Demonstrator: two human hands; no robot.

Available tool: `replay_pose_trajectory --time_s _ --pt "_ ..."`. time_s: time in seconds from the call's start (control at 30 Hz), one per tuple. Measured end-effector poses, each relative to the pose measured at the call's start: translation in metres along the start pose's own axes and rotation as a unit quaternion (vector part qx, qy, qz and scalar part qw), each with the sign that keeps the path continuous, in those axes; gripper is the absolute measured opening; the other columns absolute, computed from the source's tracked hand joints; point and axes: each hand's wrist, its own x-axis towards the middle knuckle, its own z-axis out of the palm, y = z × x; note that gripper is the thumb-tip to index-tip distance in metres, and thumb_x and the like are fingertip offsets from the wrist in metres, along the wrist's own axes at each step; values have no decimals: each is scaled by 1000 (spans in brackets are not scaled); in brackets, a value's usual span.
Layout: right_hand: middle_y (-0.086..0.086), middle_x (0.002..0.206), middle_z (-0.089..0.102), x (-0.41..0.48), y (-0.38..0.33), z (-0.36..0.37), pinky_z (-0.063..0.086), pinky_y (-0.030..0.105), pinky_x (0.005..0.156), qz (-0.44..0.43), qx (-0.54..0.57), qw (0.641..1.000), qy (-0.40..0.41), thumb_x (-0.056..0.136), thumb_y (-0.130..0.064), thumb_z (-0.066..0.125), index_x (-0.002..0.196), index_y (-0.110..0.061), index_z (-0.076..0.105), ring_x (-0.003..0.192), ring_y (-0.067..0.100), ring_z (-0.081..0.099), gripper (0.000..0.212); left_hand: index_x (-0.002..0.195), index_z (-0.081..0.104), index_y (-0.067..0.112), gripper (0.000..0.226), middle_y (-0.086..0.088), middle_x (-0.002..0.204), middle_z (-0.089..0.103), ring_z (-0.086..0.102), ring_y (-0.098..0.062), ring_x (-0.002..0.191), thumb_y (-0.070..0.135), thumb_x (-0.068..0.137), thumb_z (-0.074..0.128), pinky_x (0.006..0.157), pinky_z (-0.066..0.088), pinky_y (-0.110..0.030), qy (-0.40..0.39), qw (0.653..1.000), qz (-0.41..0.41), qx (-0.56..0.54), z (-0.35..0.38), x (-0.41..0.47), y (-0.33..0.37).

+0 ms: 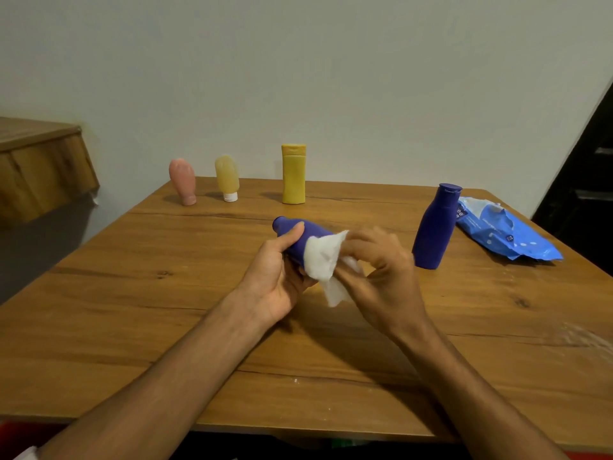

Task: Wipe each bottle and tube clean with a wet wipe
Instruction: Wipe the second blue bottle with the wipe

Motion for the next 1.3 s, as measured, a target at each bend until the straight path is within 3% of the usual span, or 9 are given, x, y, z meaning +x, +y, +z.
replay_pose_trajectory --time_s 0.23,0.37,0.5,0.6,0.73,0.83,1.0,1.17,1.3 --pt "0 88 66 0 1 -2 51 42 68 20 -10 999 48 77 -28 59 84 -11 69 84 14 58 21 123 56 2 41 -17 114 68 65 -29 101 22 89 64 99 48 -42 -4 1000 15 0 -1 3 0" --pt "-2 86 65 -2 -2 2 51 32 71 -10 -5 999 -52 78 -27 61 82 -14 68 84 8 56 16 124 57 0 46 -19 118 68 68 -31 100 24 86 68 96 52 -45 5 1000 -1 -13 -4 5 2" --pt "0 86 66 3 6 -8 51 25 66 95 38 994 42 78 -6 69 79 -14 66 80 10 61 8 111 58 7 25 -11 92 64 55 -19 67 24 93 60 51 46 -26 1 999 40 6 -4 6 3" --pt "-1 100 69 6 7 -13 53 18 73 136 70 985 82 79 -22 66 98 -17 69 91 6 63 20 113 55 9 25 -7 81 61 49 -15 55 24 93 59 41 37 -21 15 999 46 15 -2 6 1" --pt "-4 93 66 4 1 -7 49 15 72 88 70 994 12 79 -35 60 94 -16 69 87 4 60 26 130 54 4 45 -12 101 67 63 -21 81 24 91 62 66 54 -32 12 999 35 1 -2 5 0" --pt "1 89 67 1 1 0 53 34 70 17 42 999 -13 80 -28 62 88 -8 69 84 13 60 22 131 54 0 49 -19 120 66 62 -28 103 23 90 64 98 49 -40 3 1000 13 0 -2 3 -1" --pt "4 86 67 1 2 -2 55 40 66 35 -18 997 62 79 -29 56 85 -8 67 81 16 60 25 134 52 6 51 -11 99 69 65 -20 73 24 88 64 58 55 -31 0 999 36 17 -1 2 -1" --pt "3 88 65 0 1 0 54 39 67 -5 11 1000 -1 80 -27 60 85 -8 67 84 15 59 21 130 54 1 55 -19 123 66 66 -31 107 22 82 67 92 54 -42 -12 1000 6 -8 -3 3 -2" --pt "4 88 66 1 2 -2 54 38 69 27 -6 999 39 79 -28 58 85 -8 67 83 16 60 23 130 54 5 52 -14 111 70 68 -25 93 24 84 66 71 57 -35 -24 1000 19 4 -3 3 -1"
